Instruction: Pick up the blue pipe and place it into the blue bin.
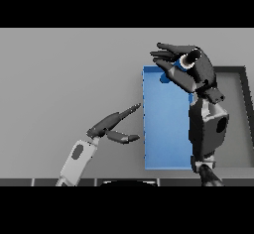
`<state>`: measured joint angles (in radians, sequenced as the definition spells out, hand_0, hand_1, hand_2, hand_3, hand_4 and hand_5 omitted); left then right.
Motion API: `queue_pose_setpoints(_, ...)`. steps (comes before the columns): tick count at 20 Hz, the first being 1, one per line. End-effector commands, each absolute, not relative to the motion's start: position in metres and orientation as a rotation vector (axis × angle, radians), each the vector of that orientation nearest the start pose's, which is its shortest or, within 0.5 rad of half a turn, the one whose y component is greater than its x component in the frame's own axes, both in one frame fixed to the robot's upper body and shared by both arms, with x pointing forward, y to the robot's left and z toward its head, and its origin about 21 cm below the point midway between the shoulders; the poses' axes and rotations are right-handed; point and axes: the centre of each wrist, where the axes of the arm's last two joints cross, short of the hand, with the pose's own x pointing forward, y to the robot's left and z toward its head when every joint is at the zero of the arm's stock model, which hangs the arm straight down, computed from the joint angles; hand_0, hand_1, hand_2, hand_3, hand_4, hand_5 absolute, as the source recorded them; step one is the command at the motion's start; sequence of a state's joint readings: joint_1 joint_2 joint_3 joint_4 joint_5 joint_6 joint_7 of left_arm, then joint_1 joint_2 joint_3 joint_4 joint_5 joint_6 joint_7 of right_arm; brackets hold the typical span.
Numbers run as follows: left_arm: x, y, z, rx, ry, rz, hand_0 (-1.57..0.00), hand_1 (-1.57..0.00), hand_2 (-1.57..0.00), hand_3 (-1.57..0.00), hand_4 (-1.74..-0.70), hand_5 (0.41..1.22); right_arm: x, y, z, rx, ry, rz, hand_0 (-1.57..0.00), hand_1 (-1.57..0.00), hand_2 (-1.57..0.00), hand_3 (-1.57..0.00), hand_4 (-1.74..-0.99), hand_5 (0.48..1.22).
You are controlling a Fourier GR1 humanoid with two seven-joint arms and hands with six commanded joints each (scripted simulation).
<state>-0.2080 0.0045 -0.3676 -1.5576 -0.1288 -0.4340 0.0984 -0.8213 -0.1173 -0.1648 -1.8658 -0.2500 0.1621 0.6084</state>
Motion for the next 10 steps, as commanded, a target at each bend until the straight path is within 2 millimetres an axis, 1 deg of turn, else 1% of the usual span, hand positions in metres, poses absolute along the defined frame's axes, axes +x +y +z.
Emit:
queue_pose_setpoints(1, 0.269, 0.116, 0.040, -0.480, -1.520, -0.883, 0.00, 0.00, 0.00, 0.00, -0.95, 0.472, 0.304, -0.201, 0.289, 0.292, -1.984, 0.330, -1.57, -1.57, -1.57, -1.57, -1.498, 1.221)
queue_pose_setpoints(2, 0.269, 0.115, 0.041, -0.483, -1.514, -0.880, 0.00, 0.00, 0.00, 0.00, -0.95, 0.474, 0.306, -0.207, 0.279, 0.261, -1.950, 0.300, -1.57, -1.57, -1.57, -1.57, -1.499, 1.221)
queue_pose_setpoints(3, 0.270, 0.115, 0.041, -0.481, -1.514, -0.882, 0.00, 0.00, 0.00, 0.00, -0.95, 0.474, 0.310, -0.217, 0.275, 0.213, -1.926, 0.275, -1.57, -1.57, -1.57, -1.57, -1.499, 1.221)
queue_pose_setpoints(4, 0.271, 0.115, 0.040, -0.483, -1.517, -0.877, 0.00, 0.00, 0.00, 0.00, -0.95, 0.472, 0.310, -0.223, 0.265, 0.195, -1.897, 0.259, -1.57, -1.57, -1.57, -1.57, -1.499, 1.221)
queue_pose_setpoints(6, 0.273, 0.119, 0.044, -0.469, -1.527, -0.880, 0.00, 0.00, 0.00, 0.00, -0.94, 0.467, 0.314, -0.237, 0.250, 0.126, -1.835, 0.239, -1.57, -1.57, -1.57, -1.57, -1.499, 1.221)
queue_pose_setpoints(10, 0.270, 0.117, 0.041, -0.462, -1.529, -0.880, 0.00, 0.00, 0.00, 0.00, -0.94, 0.460, 0.309, -0.253, 0.205, 0.027, -1.675, 0.169, -1.57, -1.57, -1.57, -1.57, -1.500, 1.221)
